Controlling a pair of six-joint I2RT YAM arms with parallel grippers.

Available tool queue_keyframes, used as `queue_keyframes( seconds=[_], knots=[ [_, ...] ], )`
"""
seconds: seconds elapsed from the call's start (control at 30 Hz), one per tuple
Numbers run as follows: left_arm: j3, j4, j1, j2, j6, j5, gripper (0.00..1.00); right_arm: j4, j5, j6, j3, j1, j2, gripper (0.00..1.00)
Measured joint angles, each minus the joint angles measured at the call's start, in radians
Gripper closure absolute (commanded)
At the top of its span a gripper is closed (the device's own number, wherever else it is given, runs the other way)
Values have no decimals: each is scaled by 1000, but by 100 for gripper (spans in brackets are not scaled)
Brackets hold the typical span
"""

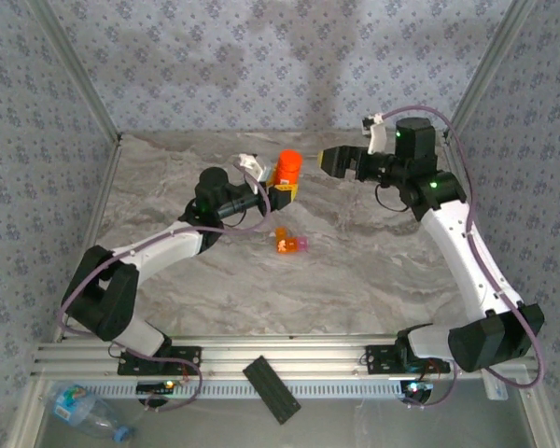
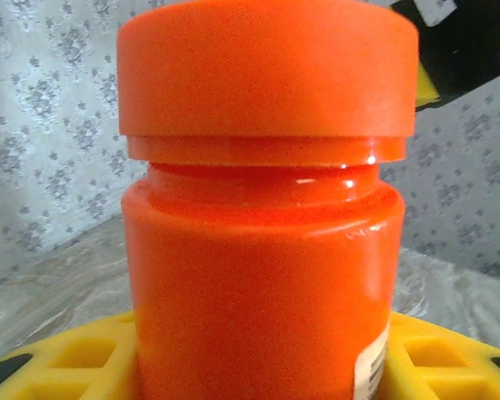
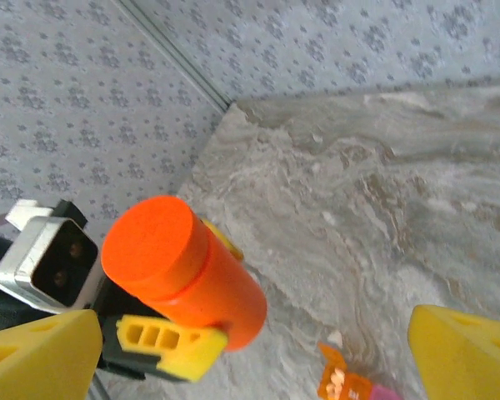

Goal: Sort the pills into containers

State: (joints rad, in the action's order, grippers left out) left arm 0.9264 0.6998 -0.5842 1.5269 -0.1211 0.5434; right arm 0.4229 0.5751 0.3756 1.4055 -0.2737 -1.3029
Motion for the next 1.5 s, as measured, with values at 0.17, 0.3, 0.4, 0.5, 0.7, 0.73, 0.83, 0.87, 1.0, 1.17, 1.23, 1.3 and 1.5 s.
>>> queue_keyframes(
  seconds=[0.17,0.3,0.4,0.5,0.7,0.73,0.83,0.87,1.0,1.17,1.23,1.3,1.5],
  knots=[
    [0,49,0,26,-79,54,100,-58,-5,-17,3,-53,-2,7],
    [0,60,0,33,-108,77,100,-53,-15,-43,41,-92,-31,8],
    [0,60,0,33,-116,90,100,-51,-30,-60,63,-116,-59,9],
    [0,60,0,33,-116,100,100,-38,-43,-77,77,-135,-82,10],
    [0,51,-1,33,-116,113,100,-5,-64,-101,111,-163,-127,13],
    [0,51,-1,33,-116,115,100,3,-65,-105,116,-167,-132,13],
    [0,44,-1,33,-116,119,100,16,-67,-111,129,-173,-140,14],
    [0,40,-2,33,-116,120,100,18,-67,-112,132,-174,-142,15],
    [0,30,-5,33,-116,122,100,26,-67,-118,140,-181,-153,16],
    [3,28,-7,33,-115,122,100,45,-68,-126,140,-190,-165,17],
    [8,24,-7,33,-114,122,100,55,-68,-130,140,-191,-168,21],
    [13,21,-7,33,-112,122,100,62,-68,-134,140,-192,-169,25],
    [23,11,-7,33,-107,123,100,69,-67,-140,140,-192,-169,38]
  ],
)
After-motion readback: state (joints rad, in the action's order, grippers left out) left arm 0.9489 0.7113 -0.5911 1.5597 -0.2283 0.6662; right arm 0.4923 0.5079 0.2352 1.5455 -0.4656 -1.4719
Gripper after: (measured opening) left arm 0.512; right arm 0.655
